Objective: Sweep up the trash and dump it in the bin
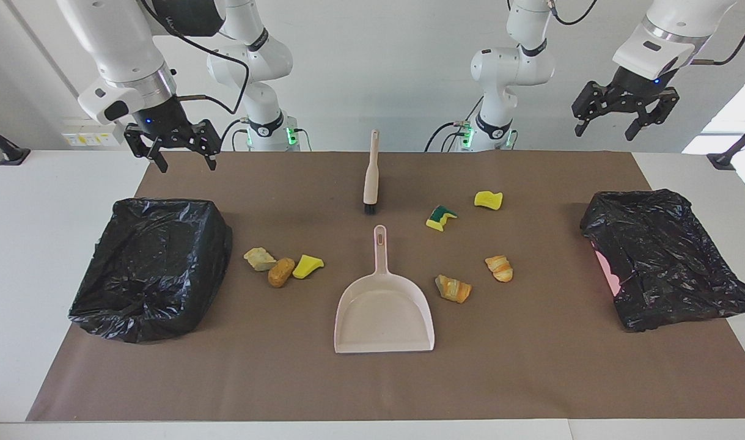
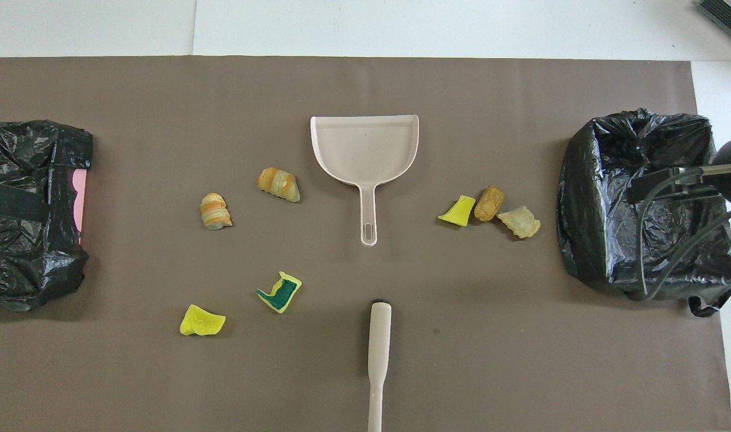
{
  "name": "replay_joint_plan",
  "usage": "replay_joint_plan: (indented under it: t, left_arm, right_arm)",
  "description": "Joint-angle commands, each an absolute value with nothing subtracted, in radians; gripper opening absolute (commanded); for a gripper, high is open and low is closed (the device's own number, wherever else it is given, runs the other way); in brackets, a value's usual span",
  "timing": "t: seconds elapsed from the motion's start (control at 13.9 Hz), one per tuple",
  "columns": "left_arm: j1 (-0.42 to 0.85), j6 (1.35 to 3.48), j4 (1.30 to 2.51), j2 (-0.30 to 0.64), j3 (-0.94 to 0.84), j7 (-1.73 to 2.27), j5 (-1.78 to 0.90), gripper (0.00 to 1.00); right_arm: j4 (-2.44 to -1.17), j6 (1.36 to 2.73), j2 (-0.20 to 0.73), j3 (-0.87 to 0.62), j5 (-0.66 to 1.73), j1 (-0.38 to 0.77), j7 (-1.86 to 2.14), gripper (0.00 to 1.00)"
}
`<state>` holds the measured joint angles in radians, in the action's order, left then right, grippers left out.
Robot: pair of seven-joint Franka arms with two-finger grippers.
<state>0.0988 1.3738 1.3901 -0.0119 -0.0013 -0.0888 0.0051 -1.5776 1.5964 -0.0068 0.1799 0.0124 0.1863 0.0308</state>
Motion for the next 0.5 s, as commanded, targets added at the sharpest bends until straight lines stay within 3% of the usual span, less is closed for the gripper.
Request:
replay_joint_plan:
  t: [0.0,0.43]
  left_arm:
    - [0.095,1.371,1.416,-0.035,-0.003,-0.087,0.017,1.0]
    - [0.095,1.368,1.414,-0.037,0.002,-0.081,0.017,1.0]
  right_arm:
    - [-1.617,1.628,-0.035,0.172,0.02,0.172,0.057,1.0]
    - [-1.614,1.623,-0.035,0.172,0.021,0.172,0.057,1.0]
